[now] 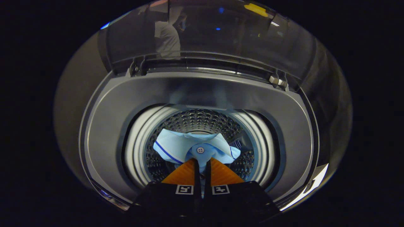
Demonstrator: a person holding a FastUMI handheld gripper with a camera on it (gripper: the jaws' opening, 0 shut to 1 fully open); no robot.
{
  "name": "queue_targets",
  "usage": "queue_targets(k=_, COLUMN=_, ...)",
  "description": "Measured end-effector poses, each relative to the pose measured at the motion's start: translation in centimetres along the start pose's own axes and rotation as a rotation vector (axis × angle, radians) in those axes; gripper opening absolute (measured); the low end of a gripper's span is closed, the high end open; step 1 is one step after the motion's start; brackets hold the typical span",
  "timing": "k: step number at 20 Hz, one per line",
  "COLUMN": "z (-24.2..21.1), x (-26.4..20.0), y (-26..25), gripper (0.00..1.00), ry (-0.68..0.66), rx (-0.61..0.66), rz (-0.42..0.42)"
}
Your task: Put the clothes into the washing machine and then close the washing machine lid.
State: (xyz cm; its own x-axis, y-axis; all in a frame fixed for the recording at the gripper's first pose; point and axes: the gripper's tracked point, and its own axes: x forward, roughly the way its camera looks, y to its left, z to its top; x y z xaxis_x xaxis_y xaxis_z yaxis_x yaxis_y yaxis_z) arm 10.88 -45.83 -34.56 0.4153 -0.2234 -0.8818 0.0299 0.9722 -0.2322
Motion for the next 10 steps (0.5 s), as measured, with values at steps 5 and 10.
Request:
queue_targets(k=5, z=0.0, x=-0.2, y=0.1, gripper=0.74, ry=0.016, rx=0.032, rz=0.004)
queue_targets(k=10, z=0.4, x=-0.3, y=-0.3, gripper=0.98, ry=0.002, rx=0.081, rz=0.013)
